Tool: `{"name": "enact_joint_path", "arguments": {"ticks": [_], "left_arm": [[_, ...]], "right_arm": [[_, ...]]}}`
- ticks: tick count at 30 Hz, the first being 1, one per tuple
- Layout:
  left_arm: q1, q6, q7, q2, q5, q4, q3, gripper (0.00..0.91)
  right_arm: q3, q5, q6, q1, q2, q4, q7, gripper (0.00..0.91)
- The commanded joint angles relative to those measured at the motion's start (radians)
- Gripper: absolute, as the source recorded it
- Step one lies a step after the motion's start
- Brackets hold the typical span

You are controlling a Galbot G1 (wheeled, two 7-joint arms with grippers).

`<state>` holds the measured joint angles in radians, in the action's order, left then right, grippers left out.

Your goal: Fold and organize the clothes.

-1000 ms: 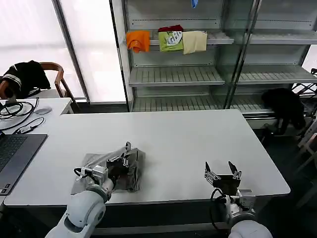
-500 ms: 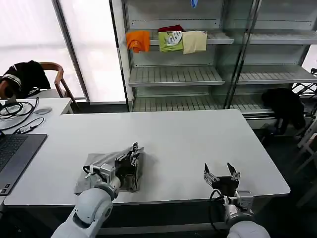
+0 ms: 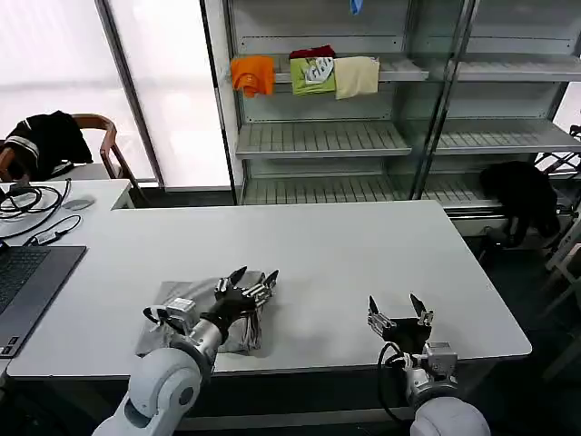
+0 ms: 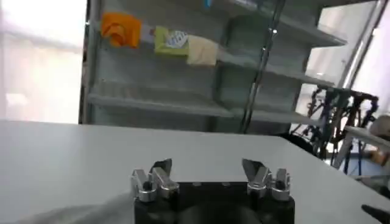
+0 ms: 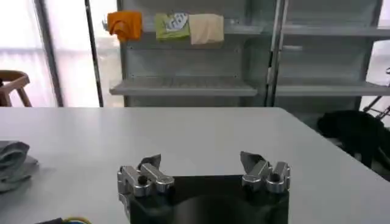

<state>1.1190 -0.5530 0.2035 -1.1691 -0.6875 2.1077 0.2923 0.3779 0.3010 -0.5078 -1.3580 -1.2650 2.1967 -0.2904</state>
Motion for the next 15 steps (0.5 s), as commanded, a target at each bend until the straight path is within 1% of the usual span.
{"name": "enact_joint_path", "arguments": {"ticks": [1, 5, 9, 15], "left_arm": [[0.092, -0.019, 0.067, 0.087, -0.108, 0.064, 0.260, 0.907], [0.180, -0.021, 0.041, 0.103, -0.099, 0.025, 0.390, 0.907], [0.223, -0.018, 0.022, 0.088, -0.080, 0.011, 0.435, 0.907], [0.247, -0.011, -0.017, 0.071, -0.059, -0.017, 0.480, 0.907]], "right_arm": [[-0.018, 0.019, 0.001, 0.050, 0.011, -0.024, 0.001, 0.907], [-0.033, 0.055, -0.002, 0.086, 0.030, -0.042, 0.002, 0.907], [-0.045, 0.068, -0.003, 0.111, 0.039, -0.057, 0.004, 0.907], [-0.057, 0.089, -0.014, 0.147, 0.040, -0.075, 0.003, 0.907]]}}
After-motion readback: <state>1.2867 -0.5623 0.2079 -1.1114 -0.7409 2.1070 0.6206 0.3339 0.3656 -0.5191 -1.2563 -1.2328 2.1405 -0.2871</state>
